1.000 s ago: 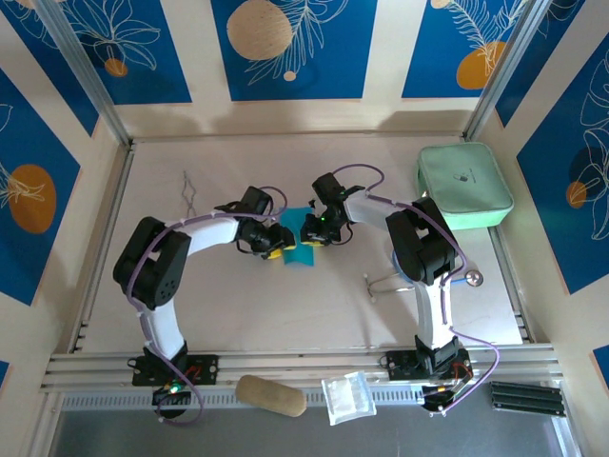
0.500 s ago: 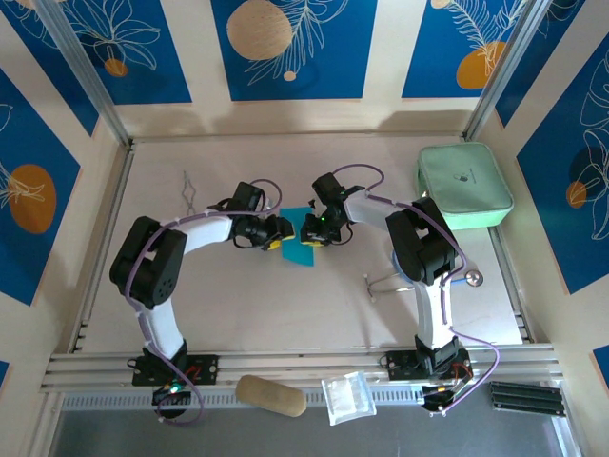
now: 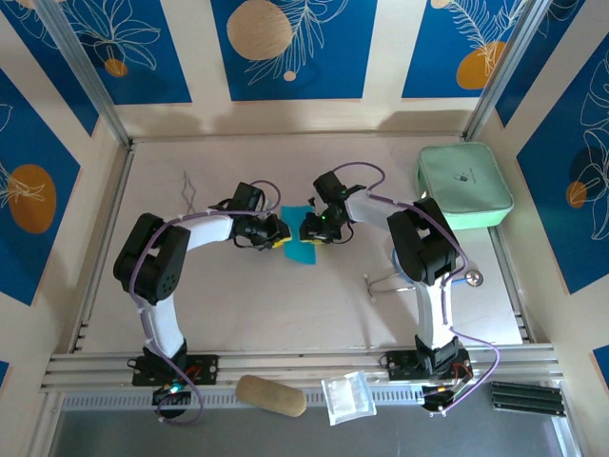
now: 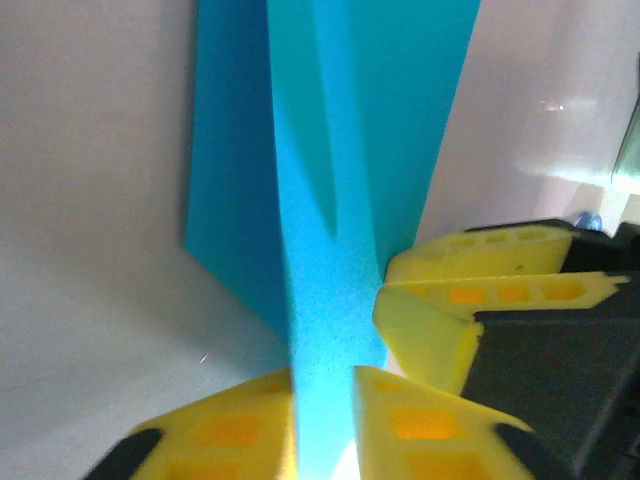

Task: Fold a paper plane with a square sheet of paper (pick it up from the middle)

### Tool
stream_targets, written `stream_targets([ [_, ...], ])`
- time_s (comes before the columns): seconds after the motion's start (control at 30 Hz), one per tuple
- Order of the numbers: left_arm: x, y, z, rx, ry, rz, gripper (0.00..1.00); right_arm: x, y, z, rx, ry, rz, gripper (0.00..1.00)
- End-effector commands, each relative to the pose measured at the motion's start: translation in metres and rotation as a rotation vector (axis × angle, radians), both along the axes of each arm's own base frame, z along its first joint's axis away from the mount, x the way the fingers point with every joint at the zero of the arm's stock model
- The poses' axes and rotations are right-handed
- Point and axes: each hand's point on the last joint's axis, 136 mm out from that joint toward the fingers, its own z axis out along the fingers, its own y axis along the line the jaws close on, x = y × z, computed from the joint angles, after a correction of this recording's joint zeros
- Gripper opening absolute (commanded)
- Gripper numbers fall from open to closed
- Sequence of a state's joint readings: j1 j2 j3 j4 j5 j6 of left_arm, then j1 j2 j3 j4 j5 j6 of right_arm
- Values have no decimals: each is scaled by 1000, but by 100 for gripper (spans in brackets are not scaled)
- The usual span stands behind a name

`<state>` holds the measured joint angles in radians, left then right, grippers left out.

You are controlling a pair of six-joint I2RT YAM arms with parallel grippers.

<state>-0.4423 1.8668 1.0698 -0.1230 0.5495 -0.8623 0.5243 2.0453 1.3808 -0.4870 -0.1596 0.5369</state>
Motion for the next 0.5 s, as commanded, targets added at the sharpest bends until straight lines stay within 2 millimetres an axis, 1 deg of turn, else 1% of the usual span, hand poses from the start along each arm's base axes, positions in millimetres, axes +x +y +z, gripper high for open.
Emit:
stream_targets([
  [0.0,1,6,7,-1,-4,24,11,14,-1,41,46,-123,13,40],
  [0.07,2,7,10,3,-2,39,7,20,-3,62,58,-211,11,46],
  [0.13,3,9,13,5,-6,60,5,25,-10,77,30,-310,7,50],
  [0.17,4,9,16,2,-11,73,5,27,-15,81,4,-371,5,55],
  [0.2,4,9,18,-2,-15,84,4,28,-18,85,-5,-416,13,57],
  [0.3,6,7,24,-21,-16,119,4,21,-20,93,5,-523,71,60],
  [0.4,6,5,29,-30,-16,144,5,9,-14,99,39,-606,161,63],
  [0.47,5,4,32,-37,-9,159,5,-2,-4,100,51,-703,253,64],
])
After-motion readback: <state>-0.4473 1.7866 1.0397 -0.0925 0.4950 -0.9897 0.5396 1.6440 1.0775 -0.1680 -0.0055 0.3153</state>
